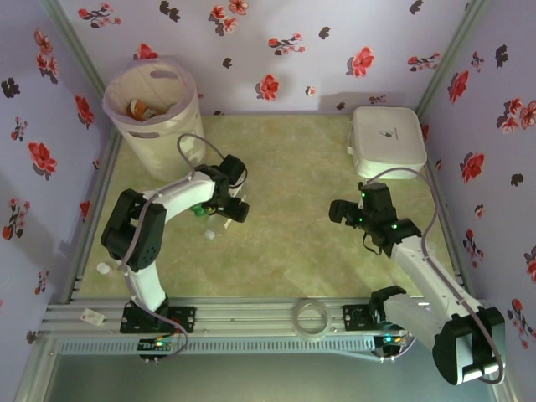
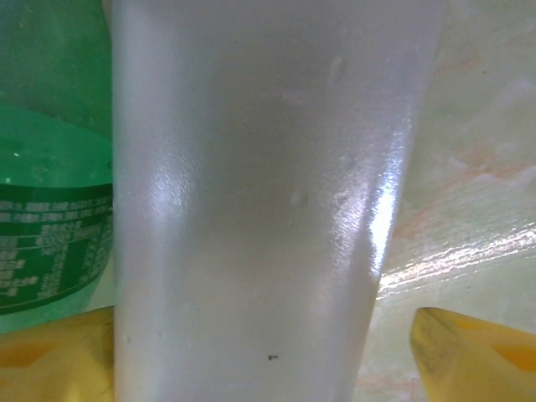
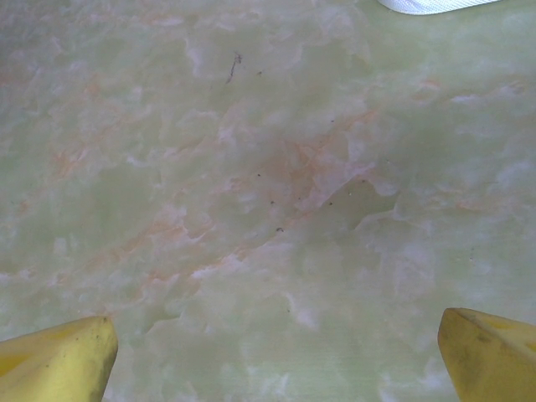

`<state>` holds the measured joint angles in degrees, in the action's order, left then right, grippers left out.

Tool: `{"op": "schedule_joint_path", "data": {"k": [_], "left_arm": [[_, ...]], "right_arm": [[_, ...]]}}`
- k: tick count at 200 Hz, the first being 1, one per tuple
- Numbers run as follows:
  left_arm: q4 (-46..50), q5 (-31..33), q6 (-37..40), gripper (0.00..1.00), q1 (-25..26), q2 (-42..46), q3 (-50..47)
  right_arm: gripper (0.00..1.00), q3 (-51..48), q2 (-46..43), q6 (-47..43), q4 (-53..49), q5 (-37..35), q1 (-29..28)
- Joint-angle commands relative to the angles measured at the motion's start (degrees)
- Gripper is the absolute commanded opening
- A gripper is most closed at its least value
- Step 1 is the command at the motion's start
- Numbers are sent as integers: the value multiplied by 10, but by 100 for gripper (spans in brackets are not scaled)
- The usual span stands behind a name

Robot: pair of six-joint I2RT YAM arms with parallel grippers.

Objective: Put the plastic bottles in the bin

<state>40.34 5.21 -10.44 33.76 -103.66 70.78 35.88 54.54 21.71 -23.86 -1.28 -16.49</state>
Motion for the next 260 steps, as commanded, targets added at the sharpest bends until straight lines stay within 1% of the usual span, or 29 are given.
{"op": "schedule_joint_path", "data": {"k": [1,43,109,144,154,167,177,213,246,260], "left_arm": [[11,19,-2,79,7,-11,19],[15,20,1,66,10,-8,28],[24,20,3,63,10,-14,42],[28,16,-1,62,15,7,53],[32,15,-1,61,16,16,60],[41,14,0,55,17,27,72],[46,14,1,54,17,35,81],[64,9,19,53,17,51,135],[87,7,44,51,16,45,229],[104,16,56,51,13,36,287]], "right_arm": [[99,-6,-5,14,12,6,3],[99,-5,-5,13,13,8,3],[99,-5,-6,12,12,9,2],[99,-5,-6,12,9,8,3],[99,-5,-6,12,10,8,3],[99,-5,-4,12,12,8,3],[99,-3,-2,12,12,11,3],[99,7,-1,6,-1,11,2],[99,16,-12,4,-14,4,3],[99,16,-14,5,-16,1,3]]}}
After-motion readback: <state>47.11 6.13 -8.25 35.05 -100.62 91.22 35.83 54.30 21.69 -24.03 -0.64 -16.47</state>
